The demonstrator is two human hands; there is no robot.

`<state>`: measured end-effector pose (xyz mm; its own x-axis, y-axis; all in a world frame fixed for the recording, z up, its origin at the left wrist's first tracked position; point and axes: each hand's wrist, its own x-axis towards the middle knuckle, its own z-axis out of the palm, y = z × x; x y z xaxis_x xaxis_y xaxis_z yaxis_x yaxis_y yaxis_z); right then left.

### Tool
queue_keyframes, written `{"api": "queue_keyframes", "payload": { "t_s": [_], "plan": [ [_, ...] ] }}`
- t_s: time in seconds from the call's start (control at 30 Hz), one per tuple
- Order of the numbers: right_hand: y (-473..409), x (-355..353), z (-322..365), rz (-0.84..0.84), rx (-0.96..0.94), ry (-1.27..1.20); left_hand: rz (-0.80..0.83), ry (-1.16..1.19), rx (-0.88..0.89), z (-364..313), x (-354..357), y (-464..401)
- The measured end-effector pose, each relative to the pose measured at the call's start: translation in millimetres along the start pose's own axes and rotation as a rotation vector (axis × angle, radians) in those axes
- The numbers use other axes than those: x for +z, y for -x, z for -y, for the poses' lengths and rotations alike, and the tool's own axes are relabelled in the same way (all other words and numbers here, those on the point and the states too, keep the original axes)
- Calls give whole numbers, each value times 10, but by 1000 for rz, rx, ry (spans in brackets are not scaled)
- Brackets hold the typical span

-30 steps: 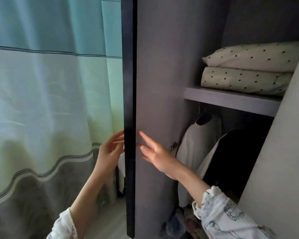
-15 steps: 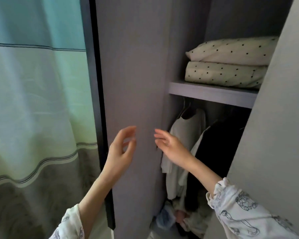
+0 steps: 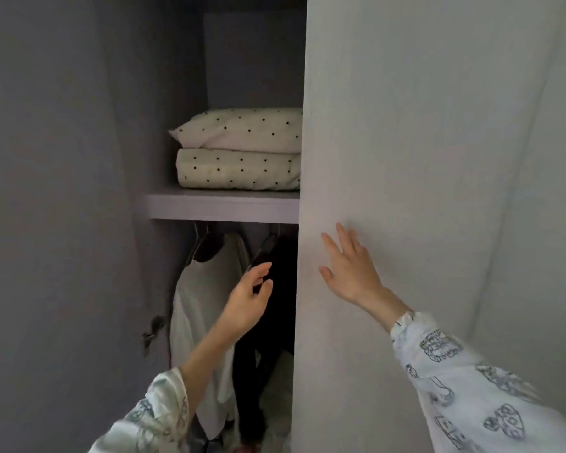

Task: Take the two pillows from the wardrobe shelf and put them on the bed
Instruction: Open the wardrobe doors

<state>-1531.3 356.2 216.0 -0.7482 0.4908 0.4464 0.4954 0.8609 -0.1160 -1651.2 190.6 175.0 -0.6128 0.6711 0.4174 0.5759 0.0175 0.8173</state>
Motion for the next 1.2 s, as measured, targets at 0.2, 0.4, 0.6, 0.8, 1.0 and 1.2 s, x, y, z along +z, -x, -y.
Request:
{"api": "queue_keyframes", "payload": {
  "t_s": [0.2,0.4,0.6,0.8,1.0,1.2],
  "plan": [
    [-226,277,-222,-57,85,201,82,71,107,-225,307,-695],
    [-234,362,-318,-85,38,273,193,302,-17,-224,461,-1071],
    [-165,251,-332,-30,17,271,195,429,-52,-165,450,-1079],
    [75,129,-219,-9,22,141,101,507,-31,-200,455,-761],
    [617,-129,-320,-62,-105,-89,133,548,-19,-385,410,-192],
    [1252,-237,-344,56,-13,-482,256,533,90,-563,432,391]
  ]
}}
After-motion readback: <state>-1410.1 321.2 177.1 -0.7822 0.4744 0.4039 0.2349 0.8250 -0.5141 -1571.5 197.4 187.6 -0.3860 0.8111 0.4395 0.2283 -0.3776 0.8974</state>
